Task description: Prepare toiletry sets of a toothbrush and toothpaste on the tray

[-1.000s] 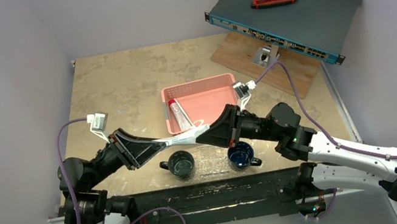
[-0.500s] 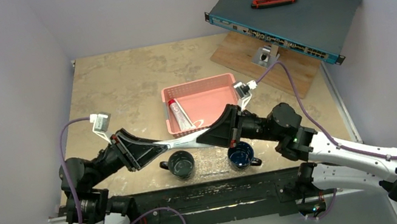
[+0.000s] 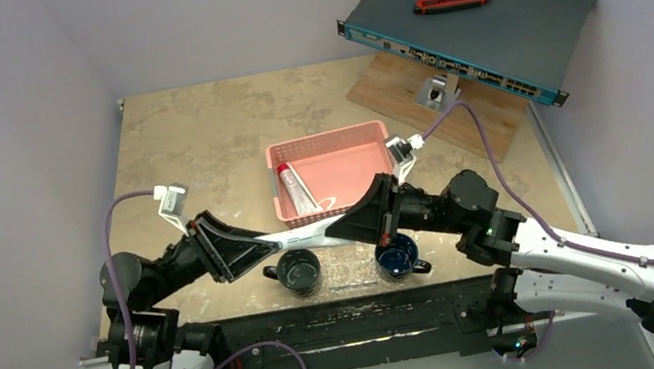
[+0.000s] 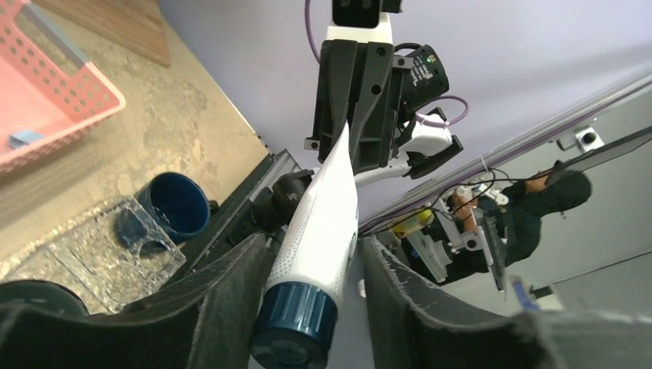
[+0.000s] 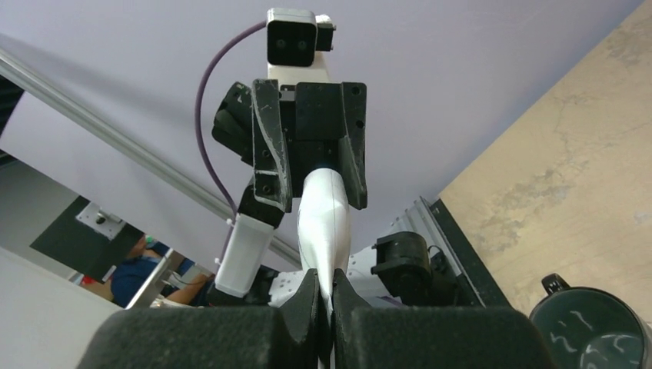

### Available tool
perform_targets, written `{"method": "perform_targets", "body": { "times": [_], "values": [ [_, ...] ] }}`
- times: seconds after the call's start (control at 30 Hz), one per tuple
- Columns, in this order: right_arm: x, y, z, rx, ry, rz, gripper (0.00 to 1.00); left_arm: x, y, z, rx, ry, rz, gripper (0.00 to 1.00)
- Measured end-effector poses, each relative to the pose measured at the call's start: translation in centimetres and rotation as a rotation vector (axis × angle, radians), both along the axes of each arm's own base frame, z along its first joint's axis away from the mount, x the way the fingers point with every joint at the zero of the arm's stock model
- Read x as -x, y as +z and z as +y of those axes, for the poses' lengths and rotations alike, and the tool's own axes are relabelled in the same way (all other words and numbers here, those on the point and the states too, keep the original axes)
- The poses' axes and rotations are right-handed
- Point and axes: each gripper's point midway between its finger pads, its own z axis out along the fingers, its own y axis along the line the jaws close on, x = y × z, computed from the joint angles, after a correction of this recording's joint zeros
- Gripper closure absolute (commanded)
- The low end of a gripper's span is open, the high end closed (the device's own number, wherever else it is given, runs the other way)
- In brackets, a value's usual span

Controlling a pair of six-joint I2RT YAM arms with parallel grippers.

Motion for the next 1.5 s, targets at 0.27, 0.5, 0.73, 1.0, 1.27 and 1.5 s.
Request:
{"method": "perform_targets", "body": {
  "times": [0.27, 0.5, 0.73, 1.0, 1.27, 1.5],
  "values": [
    [0.0, -0.8, 0.2, 0.115, 0.004, -0.062, 1.00, -0.6, -1.6, -0.2, -0.100, -0.022, 0.052, 0.32],
    [0.8, -0.2, 1.0, 0.204, 0.088, -0.147, 1.00, 0.1, -2.3, -0.3, -0.175, -0.103, 0.009, 0.32],
    [1.3, -2.0, 1.9, 0.320, 0.178, -0.161, 1.00, 1.1, -3.6, -0.4, -0.212, -0.194, -0.002, 0.29],
    [1.0, -2.4, 2.7, 0.392, 0.220, -0.168, 1.00, 2.2, -3.4, -0.5, -0.206, -0.248, -0.031, 0.29],
    [0.7, -1.4, 3.1, 0.421, 0.233, -0.188, 1.00, 3.3, -3.6, -0.9, -0.212, -0.303, -0.059, 0.45],
    [1.1, -0.6, 3.3, 0.431, 0.268, -0.208, 1.00, 3.6, -3.9, -1.0, -0.223, -0.325, -0.075, 0.84]
  ]
}}
